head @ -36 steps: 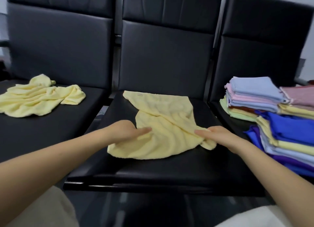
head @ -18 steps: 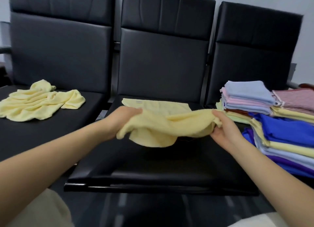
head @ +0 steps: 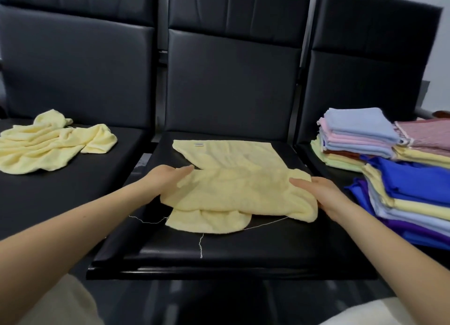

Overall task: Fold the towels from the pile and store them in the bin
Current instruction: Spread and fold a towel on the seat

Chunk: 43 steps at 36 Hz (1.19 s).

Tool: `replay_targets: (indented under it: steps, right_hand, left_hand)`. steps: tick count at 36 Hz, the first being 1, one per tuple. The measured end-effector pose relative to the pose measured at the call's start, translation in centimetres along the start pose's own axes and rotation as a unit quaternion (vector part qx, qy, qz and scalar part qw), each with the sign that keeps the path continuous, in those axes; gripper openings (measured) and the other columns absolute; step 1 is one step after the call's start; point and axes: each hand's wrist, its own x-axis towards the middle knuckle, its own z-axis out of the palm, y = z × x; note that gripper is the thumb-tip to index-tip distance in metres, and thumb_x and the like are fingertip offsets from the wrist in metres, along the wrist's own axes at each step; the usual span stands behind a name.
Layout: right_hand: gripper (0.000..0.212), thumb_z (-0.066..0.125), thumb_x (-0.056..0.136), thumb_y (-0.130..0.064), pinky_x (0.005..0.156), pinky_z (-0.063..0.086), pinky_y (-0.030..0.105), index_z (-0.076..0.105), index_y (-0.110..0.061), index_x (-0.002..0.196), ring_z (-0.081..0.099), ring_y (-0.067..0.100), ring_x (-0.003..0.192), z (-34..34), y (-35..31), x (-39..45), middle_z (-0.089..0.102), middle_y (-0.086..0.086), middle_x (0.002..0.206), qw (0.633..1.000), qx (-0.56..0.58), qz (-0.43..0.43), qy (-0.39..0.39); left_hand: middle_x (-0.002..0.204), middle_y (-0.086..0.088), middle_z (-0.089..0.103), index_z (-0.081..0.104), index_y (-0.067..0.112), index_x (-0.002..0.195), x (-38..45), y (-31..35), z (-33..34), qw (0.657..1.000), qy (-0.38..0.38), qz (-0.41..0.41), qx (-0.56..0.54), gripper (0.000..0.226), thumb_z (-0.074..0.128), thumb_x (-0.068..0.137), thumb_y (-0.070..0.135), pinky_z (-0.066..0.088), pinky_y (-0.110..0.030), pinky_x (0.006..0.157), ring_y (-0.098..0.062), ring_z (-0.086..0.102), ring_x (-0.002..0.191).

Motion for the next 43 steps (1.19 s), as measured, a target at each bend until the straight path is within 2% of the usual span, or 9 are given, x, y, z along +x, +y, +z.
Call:
replay_targets:
  steps: [6,10,13,18,24,28,33,37,43]
  right_hand:
    - [0.035,0.076,0.082,-0.035,0.059,0.041,0.022,0.066,-0.011,0.105,0.058,0.011,0.082,-0.9,0.8,-1.9,0.066,0.001,0.097,0.993,-0.118,-0.01,-0.024]
    - [0.009,0.07,0.088,-0.02,0.072,0.046,0.015,0.071,-0.019,0.097,0.064,0.006,0.092,-1.3,1.5,-3.3,0.071,-0.006,0.099,0.988,-0.12,-0.059,-0.083]
    - [0.021,0.057,0.096,-0.014,0.095,0.051,0.033,0.066,-0.014,0.115,0.065,0.017,0.108,-1.2,1.1,-4.0,0.071,0.003,0.115,0.991,0.051,-0.08,-0.094]
    - [0.02,0.046,0.102,-0.016,0.066,0.06,0.029,0.064,-0.01,0.109,0.072,0.015,0.089,-1.6,-1.6,-5.1,0.075,0.003,0.099,0.962,0.241,-0.087,-0.091]
    - [0.015,0.054,0.098,-0.018,0.069,0.057,0.03,0.065,-0.011,0.106,0.074,0.017,0.08,-1.9,-3.7,-5.3,0.076,0.005,0.089,0.93,0.353,-0.059,-0.086]
    - [0.016,0.053,0.098,-0.018,0.071,0.049,0.034,0.066,-0.009,0.094,0.072,0.017,0.066,-2.2,-4.5,-4.1,0.074,0.006,0.077,0.925,0.367,-0.051,-0.085]
    - [0.013,0.052,0.093,-0.001,0.069,0.051,0.03,0.064,-0.005,0.089,0.067,0.018,0.066,-1.8,-2.6,0.0,0.068,0.013,0.082,0.968,0.251,-0.021,0.01]
    - [0.029,0.058,0.092,-0.012,0.072,0.046,0.033,0.057,0.0,0.118,0.06,0.026,0.083,-1.5,0.7,2.7,0.06,0.008,0.096,0.985,-0.061,-0.065,0.15]
    - [0.029,0.069,0.087,-0.022,0.085,0.044,0.037,0.058,-0.015,0.113,0.055,0.027,0.099,0.8,1.4,1.5,0.054,0.002,0.094,0.935,-0.208,-0.248,0.148]
  left_hand:
    - [0.096,0.007,0.068,0.068,0.024,0.095,-1.2,-1.6,-0.3,0.988,-0.075,0.052,0.127,0.032,0.075,0.077,0.05,0.051,-0.025,0.08,-0.01,0.064,0.093]
    - [0.093,0.01,0.07,0.066,0.03,0.092,-2.4,-2.1,-0.2,0.988,-0.095,0.12,0.039,0.002,0.066,0.09,0.03,0.05,-0.014,0.064,-0.008,0.067,0.088]
    - [0.098,0.0,0.074,0.068,0.02,0.104,-3.1,-1.3,-0.9,0.979,-0.082,0.149,-0.111,0.019,0.052,0.099,0.03,0.056,-0.025,0.072,-0.016,0.07,0.091]
    - [0.102,-0.003,0.069,0.062,0.01,0.11,-3.8,2.0,-2.7,0.95,-0.066,0.107,-0.285,0.029,0.04,0.103,0.026,0.05,-0.027,0.067,-0.014,0.066,0.088]
    - [0.083,0.006,0.07,0.063,0.018,0.102,-3.5,3.8,-4.1,0.93,-0.081,0.067,-0.354,0.021,0.049,0.1,0.034,0.048,-0.025,0.066,-0.006,0.068,0.075]
    - [0.102,0.001,0.066,0.061,0.019,0.109,-2.3,4.7,-3.9,0.937,-0.046,0.057,-0.343,0.018,0.055,0.097,0.03,0.048,-0.027,0.067,-0.012,0.064,0.088]
    - [0.097,0.002,0.063,0.061,0.018,0.101,0.6,3.0,-2.2,0.979,0.081,0.111,-0.15,0.009,0.06,0.094,0.024,0.046,-0.027,0.067,-0.014,0.059,0.087]
    - [0.095,-0.003,0.062,0.056,0.015,0.098,2.7,0.6,-1.0,0.987,0.11,0.098,0.058,0.017,0.064,0.089,0.027,0.05,-0.037,0.076,-0.021,0.056,0.087]
    - [0.122,-0.01,0.048,0.048,0.016,0.131,2.5,-0.8,0.3,0.92,0.157,0.226,0.28,0.049,0.065,0.088,0.034,0.042,-0.041,0.095,-0.029,0.039,0.118]
